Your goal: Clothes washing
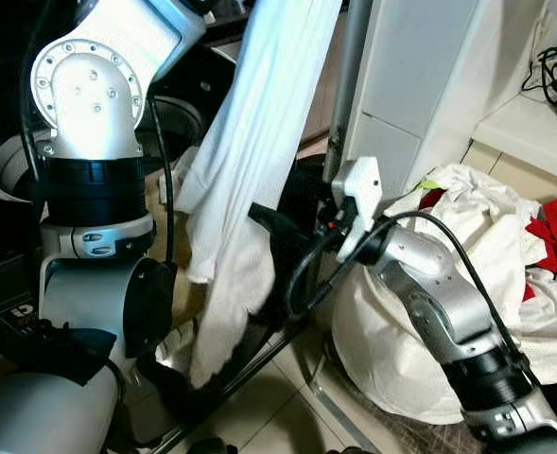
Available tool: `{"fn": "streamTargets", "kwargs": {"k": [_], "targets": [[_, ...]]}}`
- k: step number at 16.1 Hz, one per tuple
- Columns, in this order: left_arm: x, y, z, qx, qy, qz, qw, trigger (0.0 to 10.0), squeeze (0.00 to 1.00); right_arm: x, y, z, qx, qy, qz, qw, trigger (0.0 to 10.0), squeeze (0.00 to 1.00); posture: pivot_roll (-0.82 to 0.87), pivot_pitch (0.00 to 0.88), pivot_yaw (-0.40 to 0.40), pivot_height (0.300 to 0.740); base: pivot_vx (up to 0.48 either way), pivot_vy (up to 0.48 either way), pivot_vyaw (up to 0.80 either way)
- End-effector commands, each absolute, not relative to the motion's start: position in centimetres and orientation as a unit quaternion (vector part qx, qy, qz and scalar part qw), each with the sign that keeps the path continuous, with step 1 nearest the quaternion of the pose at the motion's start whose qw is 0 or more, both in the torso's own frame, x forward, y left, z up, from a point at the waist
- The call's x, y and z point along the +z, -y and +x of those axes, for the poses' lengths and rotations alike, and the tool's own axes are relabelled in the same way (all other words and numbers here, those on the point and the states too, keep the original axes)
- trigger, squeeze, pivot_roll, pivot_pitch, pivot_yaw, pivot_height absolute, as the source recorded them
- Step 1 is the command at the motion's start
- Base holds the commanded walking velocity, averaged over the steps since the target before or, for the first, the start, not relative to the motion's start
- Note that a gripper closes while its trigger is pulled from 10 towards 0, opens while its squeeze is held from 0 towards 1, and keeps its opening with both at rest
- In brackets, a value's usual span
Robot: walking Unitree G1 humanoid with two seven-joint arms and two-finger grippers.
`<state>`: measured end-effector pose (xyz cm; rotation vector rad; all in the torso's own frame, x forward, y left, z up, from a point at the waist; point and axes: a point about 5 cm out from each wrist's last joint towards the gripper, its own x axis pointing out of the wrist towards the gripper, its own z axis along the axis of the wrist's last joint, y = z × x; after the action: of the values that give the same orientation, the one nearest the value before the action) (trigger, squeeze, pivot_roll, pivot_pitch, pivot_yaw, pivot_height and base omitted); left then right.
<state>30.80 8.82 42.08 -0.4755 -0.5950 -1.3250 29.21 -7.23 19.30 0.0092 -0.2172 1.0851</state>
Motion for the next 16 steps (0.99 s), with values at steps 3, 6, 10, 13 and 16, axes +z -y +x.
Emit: {"fn": "streamTargets", "kwargs": {"k": [3, 6, 10, 13, 16], "targets": [[42.8, -9.2, 30.8, -0.587, 0.286, -0.21, 0.728, 0.0, 0.0, 19.9, 7.8, 28.7, 0.529, 0.107, 0.028, 0.841, 0.0, 0.0, -0.09, 0.0, 0.036, 0.74, 0.0, 0.0, 0.0], [42.9, -9.3, 31.0, -0.579, 0.288, -0.21, 0.733, 0.0, 0.0, 20.0, 8.1, 28.4, 0.539, 0.099, 0.033, 0.836, 0.0, 0.0, -0.09, 0.0, 0.037, 0.74, 0.0, 0.0, 0.0], [42.8, -9.5, 31.2, -0.573, 0.288, -0.21, 0.738, 0.0, 0.0, 20.1, 8.3, 28.3, 0.547, 0.087, 0.039, 0.832, 0.0, 0.0, -0.09, 0.0, 0.034, 0.74, 0.0, 0.0, 0.0], [42.7, -9.6, 31.3, -0.571, 0.287, -0.211, 0.739, 0.0, 0.0, 20.2, 8.4, 28.1, 0.555, 0.081, 0.044, 0.827, 0.0, 0.0, -0.09, 0.0, 0.035, 0.74, 0.0, 0.0, 0.0], [42.6, -9.5, 31.3, -0.569, 0.287, -0.211, 0.741, 0.0, 0.0, 20.3, 8.4, 27.9, 0.56, 0.081, 0.046, 0.823, 0.0, 0.0, -0.1, 0.0, 0.034, 0.74, 0.0, 0.0, 0.0]]}}
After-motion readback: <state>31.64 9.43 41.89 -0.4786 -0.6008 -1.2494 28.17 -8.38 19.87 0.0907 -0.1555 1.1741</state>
